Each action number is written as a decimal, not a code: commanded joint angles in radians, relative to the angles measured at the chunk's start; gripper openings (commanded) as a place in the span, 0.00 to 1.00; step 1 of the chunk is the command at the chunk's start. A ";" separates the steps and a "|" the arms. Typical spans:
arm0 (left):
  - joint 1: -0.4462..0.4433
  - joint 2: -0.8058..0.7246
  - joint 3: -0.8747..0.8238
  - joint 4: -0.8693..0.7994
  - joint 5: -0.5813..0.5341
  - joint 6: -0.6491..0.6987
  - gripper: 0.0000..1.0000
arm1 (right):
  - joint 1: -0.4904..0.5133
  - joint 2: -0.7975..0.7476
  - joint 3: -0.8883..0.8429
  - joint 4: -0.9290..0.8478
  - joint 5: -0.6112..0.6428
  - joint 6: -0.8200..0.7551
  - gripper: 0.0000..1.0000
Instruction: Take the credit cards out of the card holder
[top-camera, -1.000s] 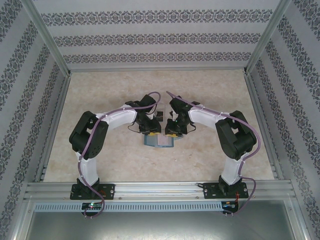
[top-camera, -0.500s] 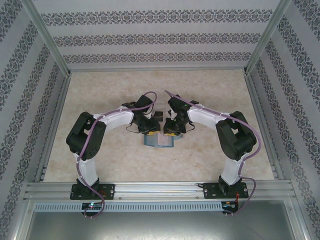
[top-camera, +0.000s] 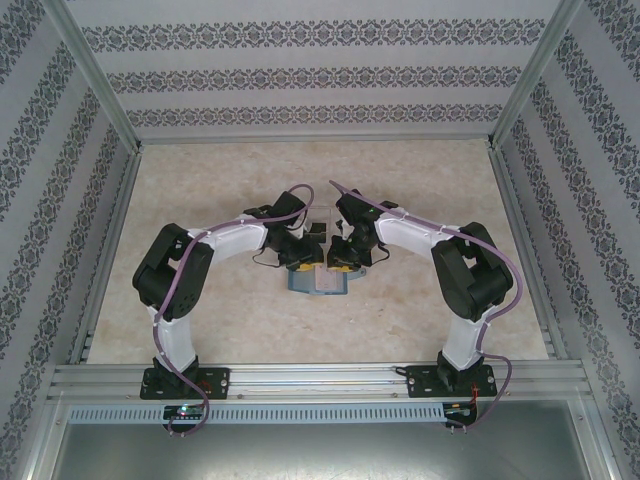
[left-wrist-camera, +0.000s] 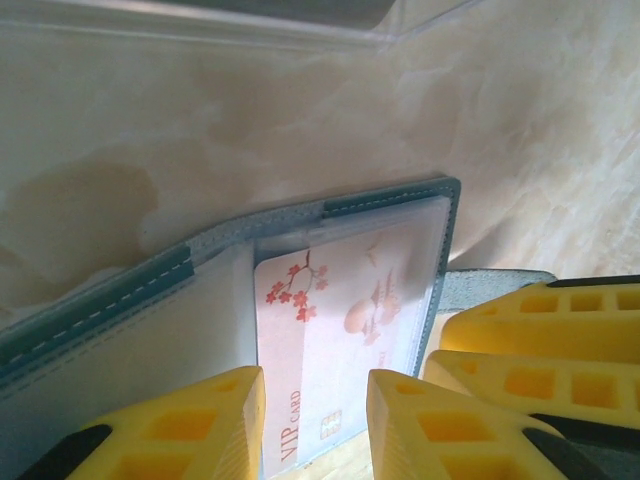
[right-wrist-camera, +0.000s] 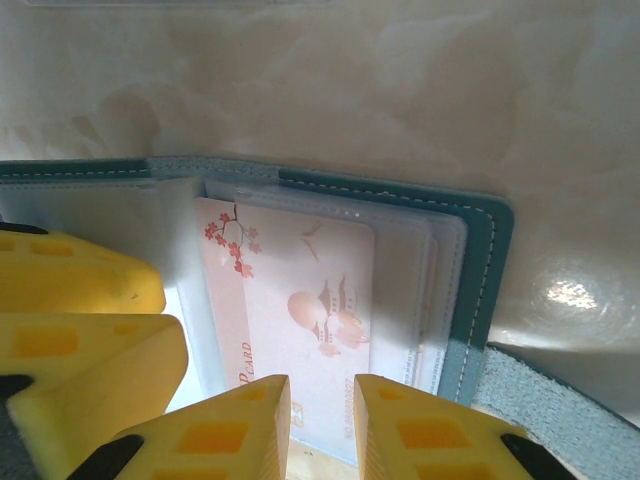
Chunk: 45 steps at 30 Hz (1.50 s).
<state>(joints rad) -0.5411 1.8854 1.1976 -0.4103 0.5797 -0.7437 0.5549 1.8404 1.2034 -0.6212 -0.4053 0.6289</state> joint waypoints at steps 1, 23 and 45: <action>0.009 0.016 -0.011 0.038 0.025 -0.015 0.32 | 0.012 0.017 0.002 -0.009 0.014 -0.011 0.24; 0.010 0.045 -0.032 0.053 0.055 -0.003 0.24 | 0.010 0.057 -0.041 0.040 0.003 -0.004 0.24; 0.010 -0.005 0.000 -0.079 -0.020 0.057 0.10 | -0.001 0.048 -0.034 0.009 0.037 -0.022 0.24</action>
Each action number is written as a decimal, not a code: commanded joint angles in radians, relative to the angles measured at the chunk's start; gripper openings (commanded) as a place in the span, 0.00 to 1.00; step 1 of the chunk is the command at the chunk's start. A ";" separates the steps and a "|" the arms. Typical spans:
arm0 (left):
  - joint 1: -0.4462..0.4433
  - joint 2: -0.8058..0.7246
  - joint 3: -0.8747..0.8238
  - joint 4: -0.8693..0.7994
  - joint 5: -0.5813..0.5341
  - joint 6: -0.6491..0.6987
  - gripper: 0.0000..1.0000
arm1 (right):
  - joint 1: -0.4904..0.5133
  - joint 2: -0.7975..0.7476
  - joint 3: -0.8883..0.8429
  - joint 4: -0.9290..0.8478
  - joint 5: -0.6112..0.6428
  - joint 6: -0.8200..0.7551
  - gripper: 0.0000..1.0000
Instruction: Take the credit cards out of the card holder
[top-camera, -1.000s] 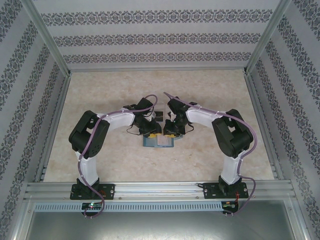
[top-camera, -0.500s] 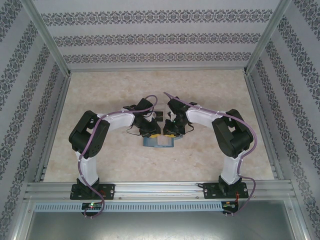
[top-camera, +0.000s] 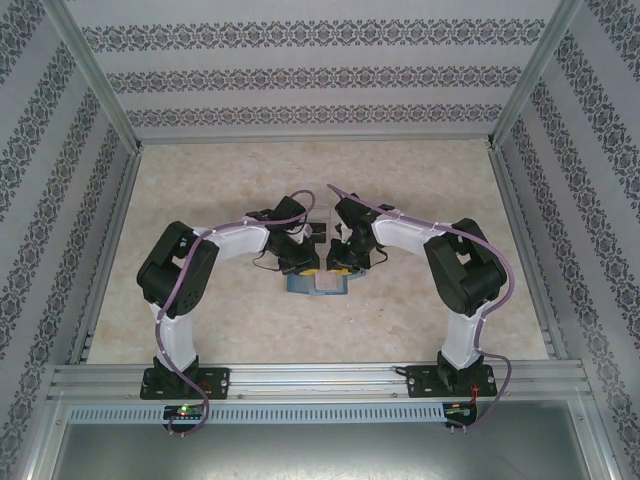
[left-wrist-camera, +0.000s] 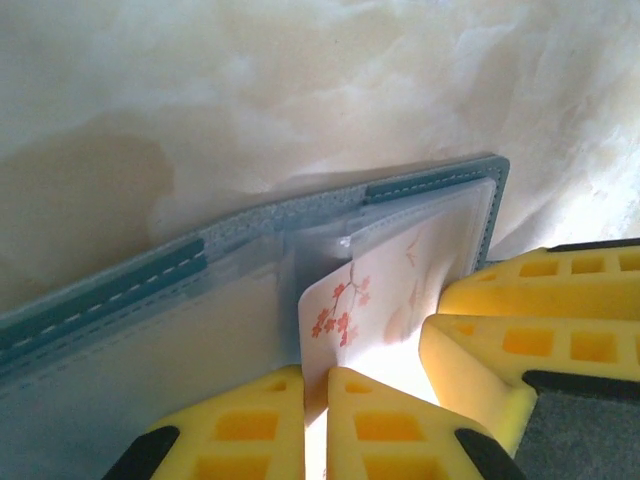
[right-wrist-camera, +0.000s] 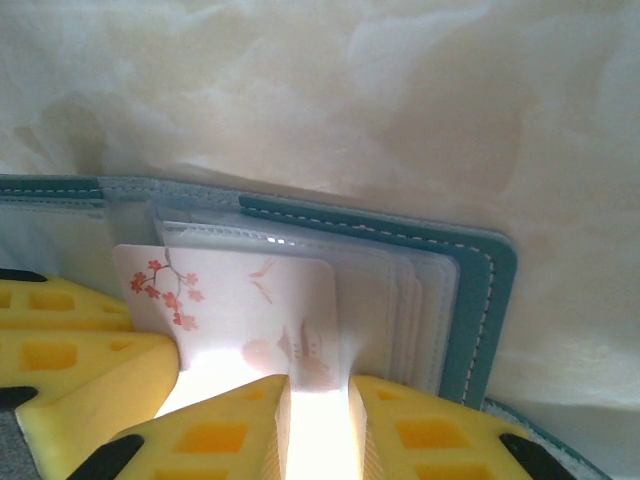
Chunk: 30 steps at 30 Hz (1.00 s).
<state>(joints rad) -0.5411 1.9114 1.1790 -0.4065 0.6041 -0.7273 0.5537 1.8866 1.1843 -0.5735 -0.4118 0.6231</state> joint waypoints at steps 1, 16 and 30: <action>0.010 -0.035 0.021 -0.096 -0.053 0.048 0.10 | 0.000 0.002 -0.015 -0.039 0.042 -0.017 0.24; 0.009 -0.071 0.111 -0.308 -0.175 0.137 0.10 | -0.003 0.003 -0.010 -0.043 0.040 -0.023 0.24; 0.008 -0.064 0.165 -0.402 -0.225 0.175 0.10 | -0.005 0.005 -0.006 -0.045 0.038 -0.023 0.24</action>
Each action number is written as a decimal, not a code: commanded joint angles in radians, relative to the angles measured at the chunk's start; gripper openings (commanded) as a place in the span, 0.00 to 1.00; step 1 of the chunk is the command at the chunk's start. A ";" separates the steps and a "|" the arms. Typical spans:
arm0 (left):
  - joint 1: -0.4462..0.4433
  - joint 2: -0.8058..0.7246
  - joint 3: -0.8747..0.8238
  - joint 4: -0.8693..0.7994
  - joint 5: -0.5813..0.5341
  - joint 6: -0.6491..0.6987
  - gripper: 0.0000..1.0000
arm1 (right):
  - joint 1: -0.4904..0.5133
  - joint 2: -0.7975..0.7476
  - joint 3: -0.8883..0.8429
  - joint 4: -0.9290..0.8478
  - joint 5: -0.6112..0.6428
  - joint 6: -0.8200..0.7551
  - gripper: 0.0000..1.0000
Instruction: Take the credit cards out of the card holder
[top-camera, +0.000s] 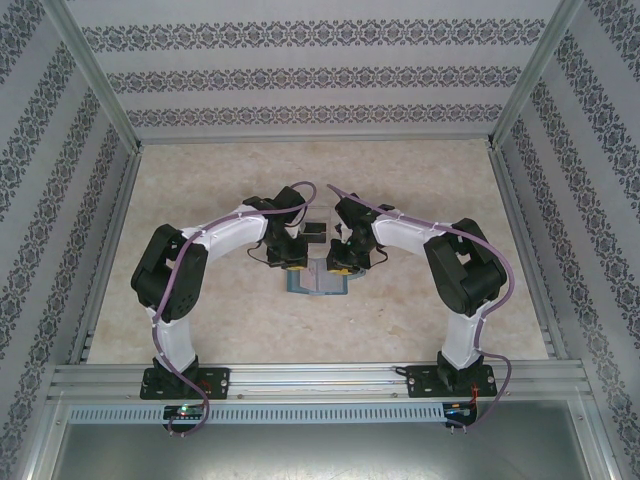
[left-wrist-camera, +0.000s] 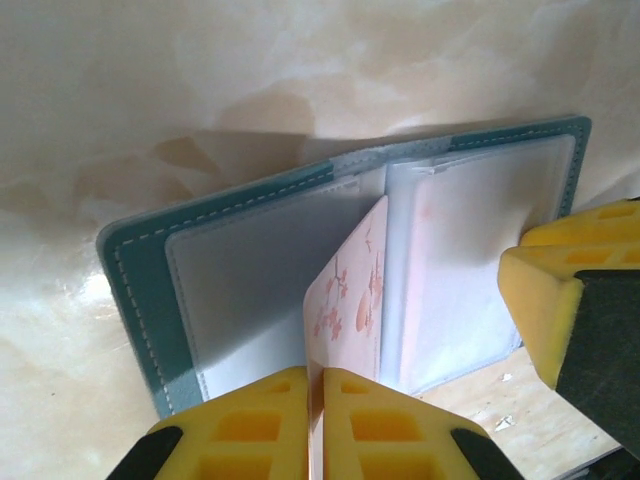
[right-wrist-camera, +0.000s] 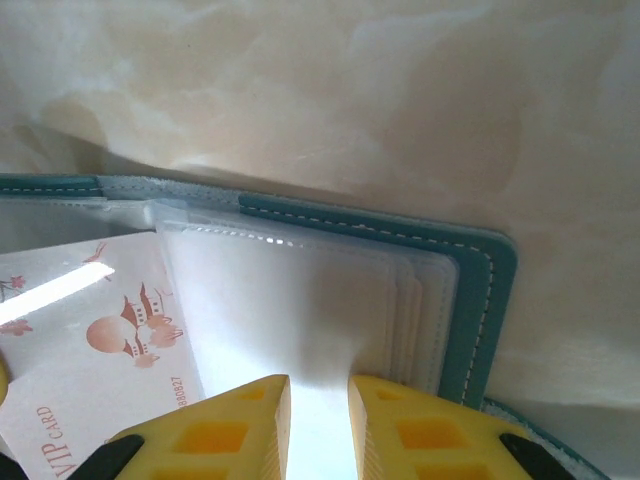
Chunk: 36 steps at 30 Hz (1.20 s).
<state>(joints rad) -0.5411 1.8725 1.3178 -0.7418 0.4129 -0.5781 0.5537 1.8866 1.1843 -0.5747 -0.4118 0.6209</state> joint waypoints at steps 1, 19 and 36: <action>0.009 -0.027 0.027 -0.069 -0.035 0.025 0.10 | -0.005 0.004 -0.006 -0.044 0.036 -0.022 0.24; -0.027 0.012 0.034 0.053 0.141 -0.049 0.17 | -0.007 -0.012 0.029 -0.088 0.030 -0.030 0.24; -0.056 0.006 0.015 -0.018 0.078 -0.042 0.17 | -0.006 -0.023 0.029 -0.090 0.035 -0.035 0.24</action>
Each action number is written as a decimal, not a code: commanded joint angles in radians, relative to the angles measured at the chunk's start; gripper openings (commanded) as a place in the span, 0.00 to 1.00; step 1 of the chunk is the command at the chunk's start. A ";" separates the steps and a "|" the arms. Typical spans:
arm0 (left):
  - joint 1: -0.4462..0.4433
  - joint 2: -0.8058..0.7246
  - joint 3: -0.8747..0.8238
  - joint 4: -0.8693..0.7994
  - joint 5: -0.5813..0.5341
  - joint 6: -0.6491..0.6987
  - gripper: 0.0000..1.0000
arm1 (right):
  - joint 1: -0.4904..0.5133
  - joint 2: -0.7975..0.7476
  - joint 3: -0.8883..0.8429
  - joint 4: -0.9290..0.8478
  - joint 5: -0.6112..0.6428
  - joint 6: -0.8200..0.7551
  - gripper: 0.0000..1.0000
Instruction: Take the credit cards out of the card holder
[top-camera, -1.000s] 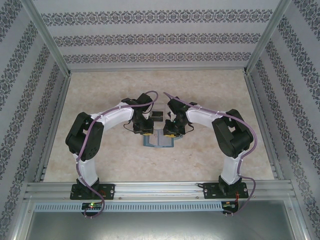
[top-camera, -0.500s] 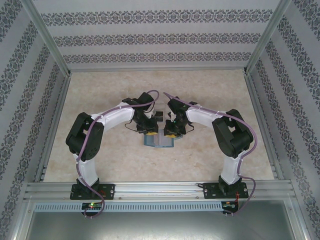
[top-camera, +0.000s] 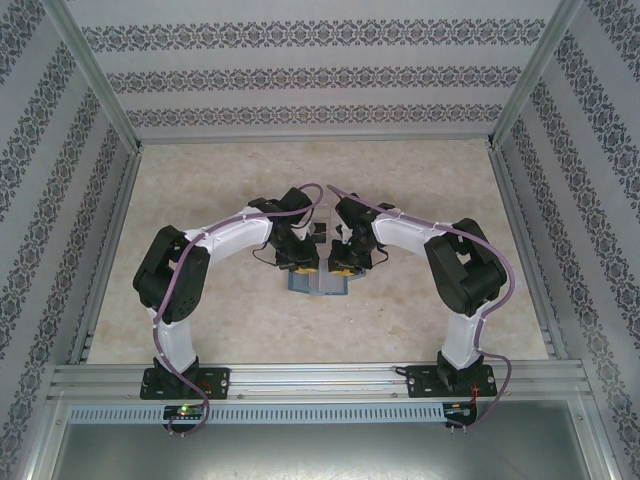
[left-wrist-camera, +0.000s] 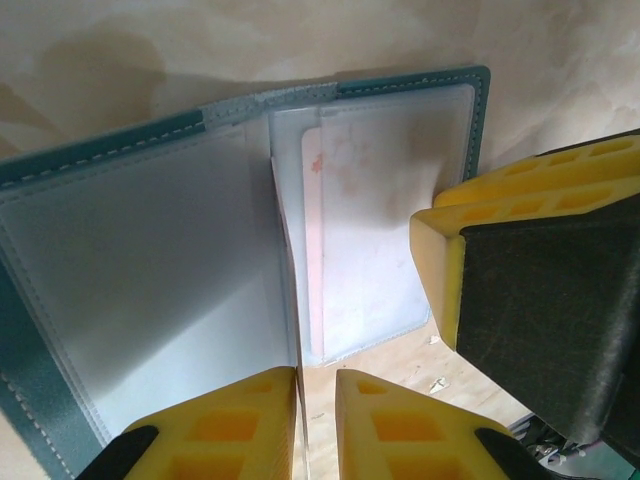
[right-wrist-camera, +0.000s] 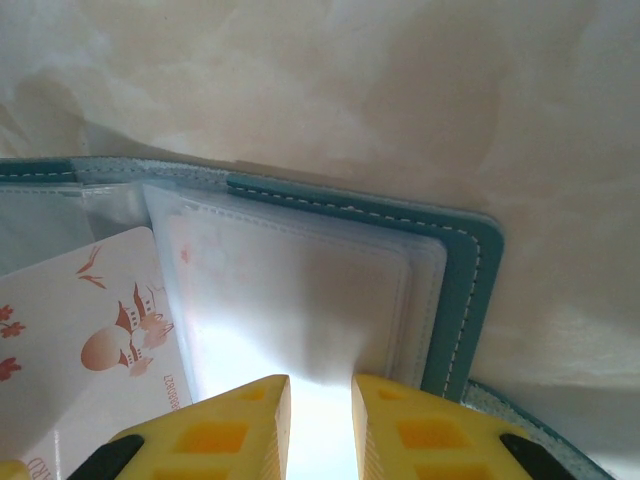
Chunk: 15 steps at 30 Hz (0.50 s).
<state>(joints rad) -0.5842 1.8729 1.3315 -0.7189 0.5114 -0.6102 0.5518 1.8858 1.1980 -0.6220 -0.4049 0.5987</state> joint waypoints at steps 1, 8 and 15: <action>-0.012 0.007 0.001 -0.040 -0.022 -0.011 0.17 | -0.004 -0.022 0.017 -0.042 0.028 -0.014 0.24; -0.012 0.001 0.000 -0.048 -0.050 -0.021 0.13 | -0.006 -0.024 0.025 -0.045 0.027 -0.020 0.24; -0.012 0.012 0.003 -0.060 -0.051 -0.021 0.15 | -0.011 -0.024 0.026 -0.047 0.022 -0.029 0.24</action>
<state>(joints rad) -0.5880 1.8729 1.3312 -0.7277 0.4805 -0.6182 0.5518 1.8858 1.2026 -0.6373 -0.4046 0.5945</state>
